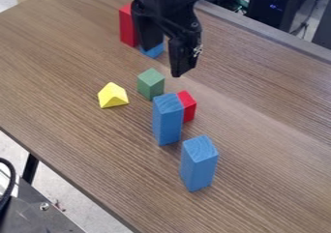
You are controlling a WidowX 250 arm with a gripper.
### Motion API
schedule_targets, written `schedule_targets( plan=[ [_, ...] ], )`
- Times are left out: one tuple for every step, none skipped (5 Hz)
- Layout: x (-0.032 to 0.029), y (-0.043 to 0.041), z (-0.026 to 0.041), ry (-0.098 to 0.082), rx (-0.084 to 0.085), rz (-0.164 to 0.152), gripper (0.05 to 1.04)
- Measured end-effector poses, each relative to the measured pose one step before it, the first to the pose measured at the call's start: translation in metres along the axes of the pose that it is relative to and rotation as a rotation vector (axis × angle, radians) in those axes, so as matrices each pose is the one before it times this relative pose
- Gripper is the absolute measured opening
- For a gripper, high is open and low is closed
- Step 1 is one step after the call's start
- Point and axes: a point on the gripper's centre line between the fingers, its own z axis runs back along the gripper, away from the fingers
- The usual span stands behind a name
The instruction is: Put the blue rectangular cube to the top of the blue and red rectangular cubes
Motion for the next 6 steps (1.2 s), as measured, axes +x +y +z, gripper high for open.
schedule_targets(
  plan=[
    [-0.00519, -0.00167, -0.00658, 0.0262, -0.009, 0.0019, 0.999],
    [-0.0004, -0.00329, -0.0066, -0.0059, -0.0009, -0.02, 0.999],
    [-0.00163, -0.00028, -0.01049, -0.0046, 0.001, -0.0074, 0.999],
    [-0.00262, -0.00035, -0.0099, 0.0106, -0.0023, -0.0032, 0.999],
    [-0.00166, -0.00236, -0.00783, 0.019, -0.0077, -0.0069, 0.999],
    [-0.00015, -0.00191, -0.00238, 0.0113, 0.0014, -0.0172, 0.999]
  ],
)
